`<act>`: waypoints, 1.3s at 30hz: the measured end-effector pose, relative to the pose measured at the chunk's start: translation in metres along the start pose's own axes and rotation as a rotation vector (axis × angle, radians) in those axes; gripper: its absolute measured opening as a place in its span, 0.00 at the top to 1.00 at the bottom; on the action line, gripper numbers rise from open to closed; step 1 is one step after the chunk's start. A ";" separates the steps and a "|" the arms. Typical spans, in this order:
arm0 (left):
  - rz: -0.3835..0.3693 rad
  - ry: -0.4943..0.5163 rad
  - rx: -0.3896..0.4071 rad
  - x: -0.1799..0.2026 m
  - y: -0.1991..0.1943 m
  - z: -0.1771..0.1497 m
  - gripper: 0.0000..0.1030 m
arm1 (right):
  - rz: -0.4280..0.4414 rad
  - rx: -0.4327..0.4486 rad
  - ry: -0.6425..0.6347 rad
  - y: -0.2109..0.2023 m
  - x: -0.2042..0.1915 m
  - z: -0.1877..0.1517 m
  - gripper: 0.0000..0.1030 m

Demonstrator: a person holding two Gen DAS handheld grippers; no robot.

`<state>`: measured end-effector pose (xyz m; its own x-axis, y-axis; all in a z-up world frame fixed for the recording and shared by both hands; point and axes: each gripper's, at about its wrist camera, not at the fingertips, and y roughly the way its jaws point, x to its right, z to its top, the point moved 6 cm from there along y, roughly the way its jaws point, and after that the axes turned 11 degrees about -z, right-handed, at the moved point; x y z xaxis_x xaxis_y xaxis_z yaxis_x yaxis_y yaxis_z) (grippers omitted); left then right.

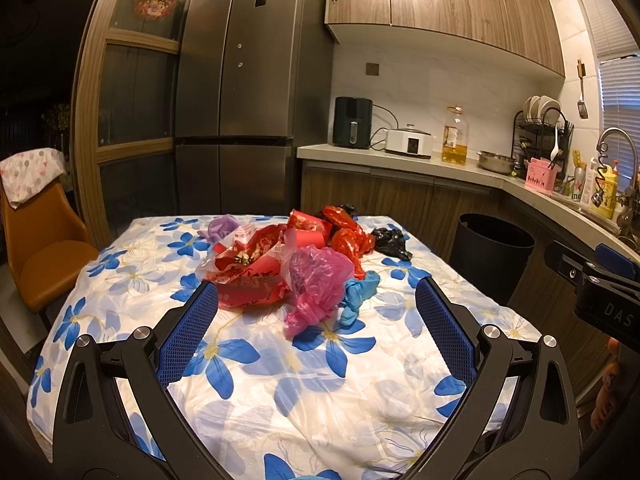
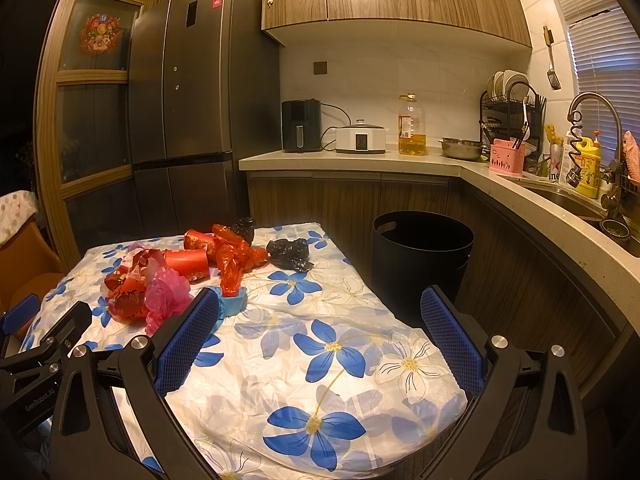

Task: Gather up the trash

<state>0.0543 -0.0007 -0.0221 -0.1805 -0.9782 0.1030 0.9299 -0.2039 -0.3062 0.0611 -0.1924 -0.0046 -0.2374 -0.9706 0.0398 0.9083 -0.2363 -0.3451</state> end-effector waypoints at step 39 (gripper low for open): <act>-0.002 -0.021 -0.028 -0.011 0.072 -0.020 0.11 | 0.056 -0.059 0.009 0.049 -0.007 -0.021 0.05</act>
<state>0.1166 -0.0056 -0.0638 -0.1749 -0.9768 0.1234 0.9201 -0.2068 -0.3328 0.1001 -0.1960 -0.0410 -0.1902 -0.9817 0.0108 0.8983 -0.1785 -0.4015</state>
